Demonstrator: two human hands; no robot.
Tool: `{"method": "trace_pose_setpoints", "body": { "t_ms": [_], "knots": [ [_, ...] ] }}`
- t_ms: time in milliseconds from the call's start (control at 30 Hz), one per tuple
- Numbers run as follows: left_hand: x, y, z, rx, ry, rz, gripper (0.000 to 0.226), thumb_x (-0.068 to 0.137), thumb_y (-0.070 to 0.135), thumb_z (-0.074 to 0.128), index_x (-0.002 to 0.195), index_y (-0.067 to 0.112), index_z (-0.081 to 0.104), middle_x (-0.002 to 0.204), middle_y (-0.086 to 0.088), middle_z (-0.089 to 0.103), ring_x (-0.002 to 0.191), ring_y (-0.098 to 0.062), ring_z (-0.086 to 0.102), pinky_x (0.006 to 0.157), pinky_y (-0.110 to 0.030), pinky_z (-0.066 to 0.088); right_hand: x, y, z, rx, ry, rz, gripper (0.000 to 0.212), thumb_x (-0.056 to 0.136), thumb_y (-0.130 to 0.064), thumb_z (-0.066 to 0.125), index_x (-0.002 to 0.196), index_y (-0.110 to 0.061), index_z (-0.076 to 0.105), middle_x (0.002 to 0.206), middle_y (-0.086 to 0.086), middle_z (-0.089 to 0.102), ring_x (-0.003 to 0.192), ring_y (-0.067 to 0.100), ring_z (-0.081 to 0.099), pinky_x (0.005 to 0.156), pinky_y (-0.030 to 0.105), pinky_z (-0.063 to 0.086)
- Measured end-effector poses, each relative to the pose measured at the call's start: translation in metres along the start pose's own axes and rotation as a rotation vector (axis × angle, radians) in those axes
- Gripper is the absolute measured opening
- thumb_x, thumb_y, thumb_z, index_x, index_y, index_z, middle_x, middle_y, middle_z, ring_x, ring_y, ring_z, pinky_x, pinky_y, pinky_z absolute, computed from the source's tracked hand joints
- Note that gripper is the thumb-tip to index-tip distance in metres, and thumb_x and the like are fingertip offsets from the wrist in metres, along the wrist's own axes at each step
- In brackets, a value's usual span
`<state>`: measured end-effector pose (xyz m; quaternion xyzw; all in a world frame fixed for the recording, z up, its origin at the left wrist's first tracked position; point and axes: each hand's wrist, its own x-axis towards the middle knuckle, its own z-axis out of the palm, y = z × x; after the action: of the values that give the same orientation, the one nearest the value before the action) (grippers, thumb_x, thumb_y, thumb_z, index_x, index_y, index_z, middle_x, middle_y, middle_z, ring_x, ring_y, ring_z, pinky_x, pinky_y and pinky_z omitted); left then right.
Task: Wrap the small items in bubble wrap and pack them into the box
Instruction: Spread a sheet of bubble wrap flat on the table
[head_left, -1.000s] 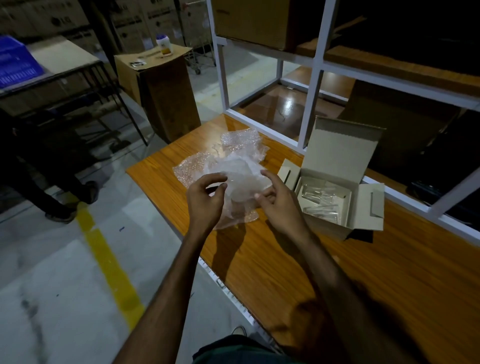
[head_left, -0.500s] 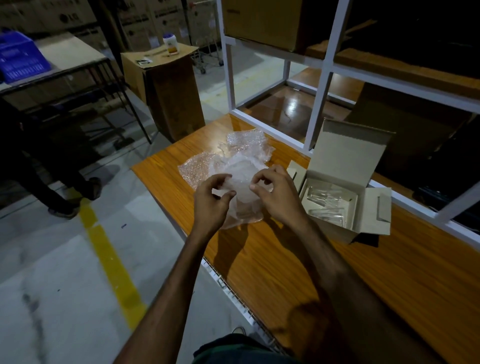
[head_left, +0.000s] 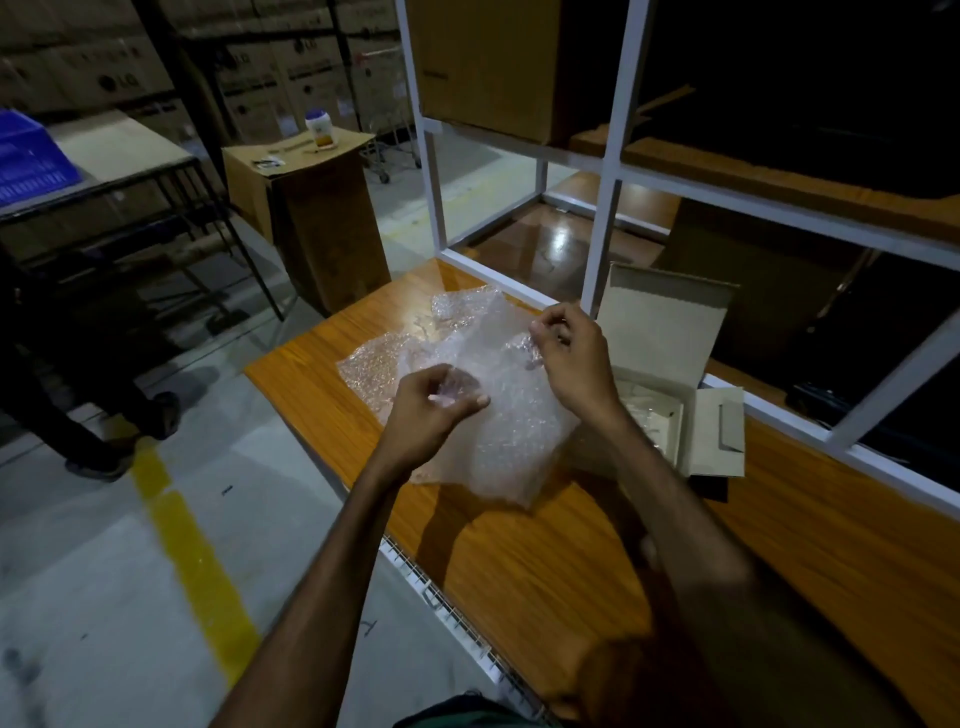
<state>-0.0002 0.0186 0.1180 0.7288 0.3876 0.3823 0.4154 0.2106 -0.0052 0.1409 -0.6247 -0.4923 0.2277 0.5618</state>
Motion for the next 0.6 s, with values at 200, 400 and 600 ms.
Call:
{"method": "trace_pose_setpoints", "body": {
  "t_ms": [200,400,600],
  "knots": [
    [-0.003,-0.001,-0.005,-0.031,0.031,-0.078,0.014,0.096,0.017,0.075,0.093,0.003,0.077,0.088,-0.009,0.078,0.085,-0.027,0.074,0.082,-0.042,0.060,0.018,0.011,-0.017,-0.001,0.059,0.111,0.003,0.106,-0.022,0.063,0.104,-0.021,0.064,0.108,-0.004,0.069,0.104,0.013,0.067,0.075,0.021,0.049],
    [0.004,-0.001,-0.015,0.017,0.051,-0.102,0.020,0.099,0.025,0.072,0.090,0.007,0.074,0.084,-0.010,0.076,0.082,-0.033,0.073,0.077,-0.049,0.058,0.014,0.019,-0.028,0.031,0.150,0.243,0.014,0.108,-0.023,0.058,0.114,-0.011,0.064,0.116,0.002,0.066,0.105,0.018,0.063,0.072,0.022,0.045],
    [0.015,0.001,-0.029,-0.026,-0.135,-0.143,0.029,0.090,0.028,0.080,0.094,0.000,0.074,0.083,-0.015,0.074,0.072,-0.020,0.068,0.067,-0.026,0.056,0.009,0.029,-0.039,0.091,0.213,0.372,0.019,0.110,-0.023,0.054,0.125,-0.014,0.061,0.119,0.003,0.061,0.093,0.012,0.061,0.064,0.022,0.049]
  ]
}}
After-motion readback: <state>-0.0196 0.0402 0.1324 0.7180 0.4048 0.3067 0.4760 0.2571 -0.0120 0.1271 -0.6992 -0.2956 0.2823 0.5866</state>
